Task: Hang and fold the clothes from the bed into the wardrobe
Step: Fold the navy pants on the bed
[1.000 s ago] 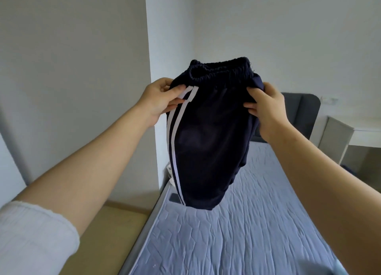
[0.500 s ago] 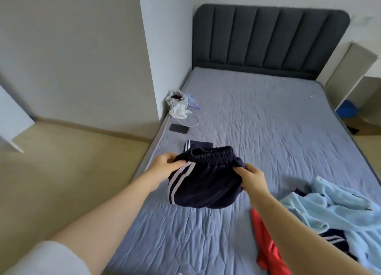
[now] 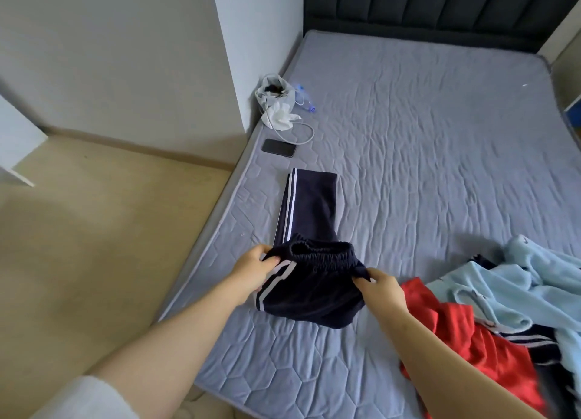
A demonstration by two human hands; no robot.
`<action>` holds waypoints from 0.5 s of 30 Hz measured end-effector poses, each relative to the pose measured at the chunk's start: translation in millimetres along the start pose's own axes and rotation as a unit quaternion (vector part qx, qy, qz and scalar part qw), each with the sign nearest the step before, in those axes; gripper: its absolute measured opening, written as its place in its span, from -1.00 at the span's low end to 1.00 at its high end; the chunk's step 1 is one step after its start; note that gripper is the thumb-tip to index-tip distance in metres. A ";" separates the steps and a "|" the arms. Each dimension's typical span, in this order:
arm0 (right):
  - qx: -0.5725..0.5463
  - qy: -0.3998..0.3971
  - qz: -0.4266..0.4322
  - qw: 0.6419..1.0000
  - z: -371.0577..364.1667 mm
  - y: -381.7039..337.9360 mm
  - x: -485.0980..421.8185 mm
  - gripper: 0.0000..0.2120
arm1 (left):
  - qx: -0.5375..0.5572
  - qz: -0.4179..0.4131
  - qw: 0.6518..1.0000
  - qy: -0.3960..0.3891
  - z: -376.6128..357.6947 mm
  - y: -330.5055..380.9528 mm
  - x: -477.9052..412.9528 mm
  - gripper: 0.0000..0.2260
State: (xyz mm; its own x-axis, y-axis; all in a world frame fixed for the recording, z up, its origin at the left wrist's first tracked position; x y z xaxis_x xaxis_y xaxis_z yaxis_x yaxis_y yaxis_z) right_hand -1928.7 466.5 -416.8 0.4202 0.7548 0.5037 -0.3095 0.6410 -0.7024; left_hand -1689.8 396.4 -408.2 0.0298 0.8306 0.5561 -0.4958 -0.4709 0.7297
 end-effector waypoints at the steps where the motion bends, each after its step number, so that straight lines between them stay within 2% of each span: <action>1: 0.002 -0.010 -0.015 1.000 -3.5 -2.6 -8.2 -0.93 | 0.032 0.026 0.999 -0.007 -2.6 1.9 -7.2 -0.96; 4: -0.018 0.015 -0.030 0.999 -5.7 -29.3 -48.6 -0.87 | 0.079 0.040 0.996 0.005 -6.0 27.1 -40.5 -0.85; 6: -0.066 0.051 0.007 0.997 -1.1 -62.4 -84.6 -0.85 | 0.127 0.007 0.992 0.024 -1.1 62.3 -70.6 -0.76; 7: -0.091 0.046 0.035 0.994 -0.3 -81.9 -101.2 -0.82 | 0.165 -0.003 0.986 0.013 0.5 80.7 -86.9 -0.68; 8: -0.117 0.023 0.055 0.991 -1.6 -98.7 -113.7 -0.70 | 0.190 -0.010 0.982 -0.005 0.6 95.4 -102.9 -0.57; 9: -0.137 -0.004 0.058 0.989 -5.7 -106.7 -124.1 -0.56 | 0.181 -0.008 0.983 -0.017 0.0 104.3 -116.2 -0.46; 11: -0.123 -0.045 0.026 0.991 -19.6 -99.4 -130.9 -0.35 | 0.079 0.008 0.996 -0.026 -7.9 99.3 -133.2 -0.34; 13: -0.079 -0.083 -0.010 0.993 -42.5 -69.2 -130.5 -0.29 | -0.019 0.022 0.998 -0.047 -24.8 70.0 -141.5 -0.33; 15: -0.050 -0.102 -0.034 0.993 -65.4 -35.8 -131.8 -0.33 | -0.061 0.029 0.994 -0.081 -45.9 32.9 -149.2 -0.36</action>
State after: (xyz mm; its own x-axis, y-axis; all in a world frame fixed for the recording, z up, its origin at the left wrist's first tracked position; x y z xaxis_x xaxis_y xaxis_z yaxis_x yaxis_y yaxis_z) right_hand -1917.3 335.0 -491.0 0.2526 0.7291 0.6360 -0.1951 0.6822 -0.7046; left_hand -1750.4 270.7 -485.4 0.1323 0.7402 0.6592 -0.6014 -0.4687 0.6470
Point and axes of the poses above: each hand's wrist, its own x-axis away from the middle knuckle, its own z-axis out of the back of the hand, y = z × x, the point moved 5 cm from there along -x, towards the middle knuckle
